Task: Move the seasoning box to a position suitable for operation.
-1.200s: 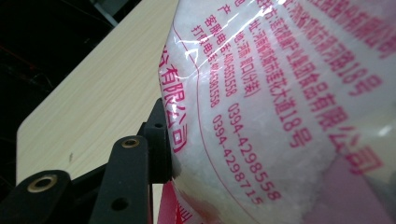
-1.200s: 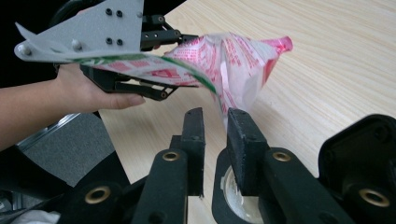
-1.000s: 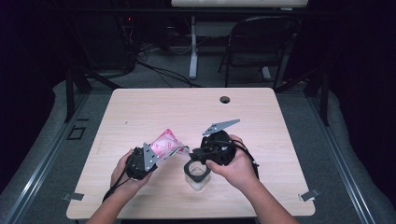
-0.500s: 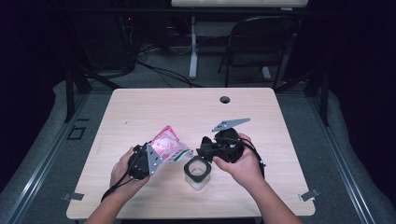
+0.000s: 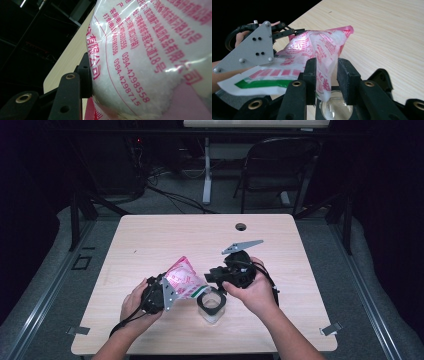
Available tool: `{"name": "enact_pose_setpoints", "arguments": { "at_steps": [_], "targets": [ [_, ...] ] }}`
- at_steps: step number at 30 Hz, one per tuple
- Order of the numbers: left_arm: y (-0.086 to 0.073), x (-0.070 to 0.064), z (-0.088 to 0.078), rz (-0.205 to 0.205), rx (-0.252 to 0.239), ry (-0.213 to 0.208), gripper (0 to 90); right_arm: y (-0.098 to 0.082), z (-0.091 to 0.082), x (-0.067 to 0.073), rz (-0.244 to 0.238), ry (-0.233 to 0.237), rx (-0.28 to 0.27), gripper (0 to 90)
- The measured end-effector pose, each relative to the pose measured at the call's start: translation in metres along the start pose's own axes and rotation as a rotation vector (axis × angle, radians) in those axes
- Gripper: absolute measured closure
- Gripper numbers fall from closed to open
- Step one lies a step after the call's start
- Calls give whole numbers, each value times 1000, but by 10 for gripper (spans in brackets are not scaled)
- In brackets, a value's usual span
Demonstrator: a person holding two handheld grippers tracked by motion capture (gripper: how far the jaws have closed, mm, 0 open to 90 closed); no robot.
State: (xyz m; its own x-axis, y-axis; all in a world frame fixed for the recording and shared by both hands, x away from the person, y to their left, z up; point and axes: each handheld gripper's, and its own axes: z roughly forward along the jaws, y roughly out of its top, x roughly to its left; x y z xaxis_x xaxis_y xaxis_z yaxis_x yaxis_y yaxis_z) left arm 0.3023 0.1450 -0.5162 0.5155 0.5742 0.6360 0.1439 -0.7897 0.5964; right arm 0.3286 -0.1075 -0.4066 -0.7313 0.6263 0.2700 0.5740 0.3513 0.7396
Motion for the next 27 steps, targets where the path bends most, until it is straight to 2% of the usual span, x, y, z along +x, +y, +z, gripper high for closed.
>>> {"name": "enact_pose_setpoints", "arguments": {
  "at_steps": [7, 13, 21, 27],
  "targets": [
    [5, -4, -1, 20, -17, 3, 568, 2, 15, 3, 0, 16, 57, 698],
    [8, -8, 0, 37, -16, -5, 568, 3, 24, 3, 5, 27, 94, 740],
    [12, -13, 2, 52, -27, -13, 569, 3, 33, 2, 5, 14, 146, 826],
    [12, -15, 2, 68, -28, -3, 570, 3, 35, -1, 5, 11, 177, 889]
  ]
}}
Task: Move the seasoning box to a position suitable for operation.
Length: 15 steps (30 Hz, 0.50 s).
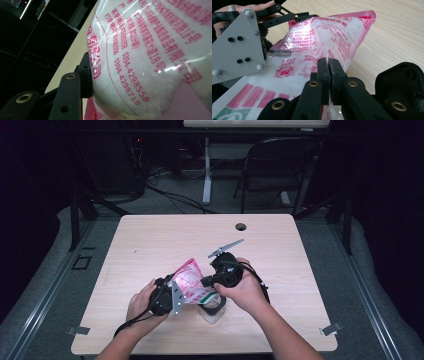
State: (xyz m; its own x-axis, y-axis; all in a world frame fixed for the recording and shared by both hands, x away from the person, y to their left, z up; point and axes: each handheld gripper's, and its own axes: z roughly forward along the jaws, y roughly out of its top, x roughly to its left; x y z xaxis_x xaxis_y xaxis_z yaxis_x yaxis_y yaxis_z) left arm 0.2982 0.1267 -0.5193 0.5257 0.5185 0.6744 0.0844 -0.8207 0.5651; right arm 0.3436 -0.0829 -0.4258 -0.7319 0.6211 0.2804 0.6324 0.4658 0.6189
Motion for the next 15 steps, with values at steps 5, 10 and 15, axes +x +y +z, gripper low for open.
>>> {"name": "enact_pose_setpoints", "arguments": {
  "at_steps": [5, 10, 15],
  "targets": [
    [0, 0, 0, 19, 2, 4, 571, 0, 1, 0, -2, -7, 7, 898],
    [0, 0, 0, 24, -1, 7, 572, 1, 1, 0, -9, -10, 4, 900],
    [0, 2, -1, 46, 3, 13, 573, 3, 0, 0, -17, -13, 16, 900]
  ]
}}
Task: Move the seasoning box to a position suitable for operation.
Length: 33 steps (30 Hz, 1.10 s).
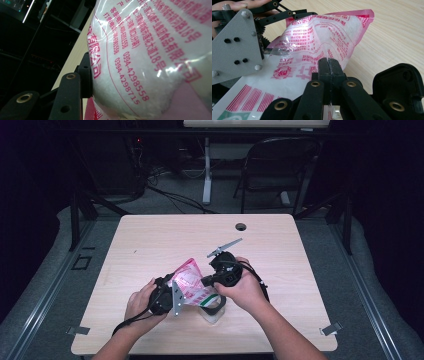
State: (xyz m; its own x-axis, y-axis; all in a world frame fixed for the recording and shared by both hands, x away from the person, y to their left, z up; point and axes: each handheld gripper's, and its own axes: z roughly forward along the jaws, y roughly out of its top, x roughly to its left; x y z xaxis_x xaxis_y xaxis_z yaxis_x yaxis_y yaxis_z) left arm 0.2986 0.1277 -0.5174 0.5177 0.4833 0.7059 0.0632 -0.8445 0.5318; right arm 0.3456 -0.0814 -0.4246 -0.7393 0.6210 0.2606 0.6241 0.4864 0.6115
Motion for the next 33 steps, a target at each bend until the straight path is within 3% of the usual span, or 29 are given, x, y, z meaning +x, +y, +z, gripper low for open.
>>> {"name": "enact_pose_setpoints", "arguments": {
  "at_steps": [18, 33],
  "targets": [
    [3, 4, -2, 55, 12, 1, 575, 6, -2, -1, -7, 0, 44, 900],
    [8, 14, -6, 157, 44, -6, 578, 7, -3, -2, 0, 12, 56, 900]
  ]
}}
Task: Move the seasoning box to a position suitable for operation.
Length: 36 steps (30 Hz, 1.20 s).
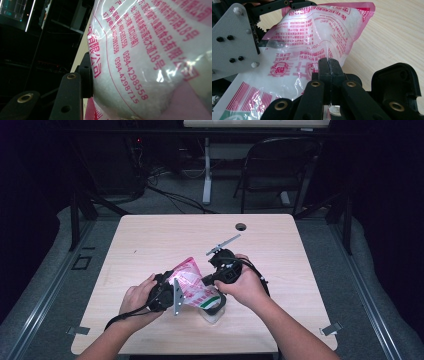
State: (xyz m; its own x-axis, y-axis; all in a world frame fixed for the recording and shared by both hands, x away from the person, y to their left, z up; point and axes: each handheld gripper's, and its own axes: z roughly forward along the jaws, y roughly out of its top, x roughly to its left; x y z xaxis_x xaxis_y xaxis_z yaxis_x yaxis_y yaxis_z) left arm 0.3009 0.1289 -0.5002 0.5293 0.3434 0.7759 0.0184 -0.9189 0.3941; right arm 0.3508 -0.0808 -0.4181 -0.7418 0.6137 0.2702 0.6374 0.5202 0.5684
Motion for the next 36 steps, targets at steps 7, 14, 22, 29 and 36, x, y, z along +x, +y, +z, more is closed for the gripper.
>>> {"name": "enact_pose_setpoints", "arguments": {
  "at_steps": [7, 14, 22, 29, 36],
  "targets": [
    [0, 1, -1, 32, 9, -2, 579, 0, 1, 0, 0, 2, 15, 900],
    [0, 4, -2, 68, 25, -10, 581, 0, 3, 0, 11, 5, 2, 900],
    [1, 4, -2, 85, 25, -15, 582, 0, 3, 0, 13, 8, 3, 900],
    [2, 5, -2, 105, 34, -14, 584, -1, 3, -2, 12, 10, 12, 900],
    [3, 7, -3, 137, 46, -2, 585, 0, 4, -2, 16, 8, 11, 900]
  ]
}}
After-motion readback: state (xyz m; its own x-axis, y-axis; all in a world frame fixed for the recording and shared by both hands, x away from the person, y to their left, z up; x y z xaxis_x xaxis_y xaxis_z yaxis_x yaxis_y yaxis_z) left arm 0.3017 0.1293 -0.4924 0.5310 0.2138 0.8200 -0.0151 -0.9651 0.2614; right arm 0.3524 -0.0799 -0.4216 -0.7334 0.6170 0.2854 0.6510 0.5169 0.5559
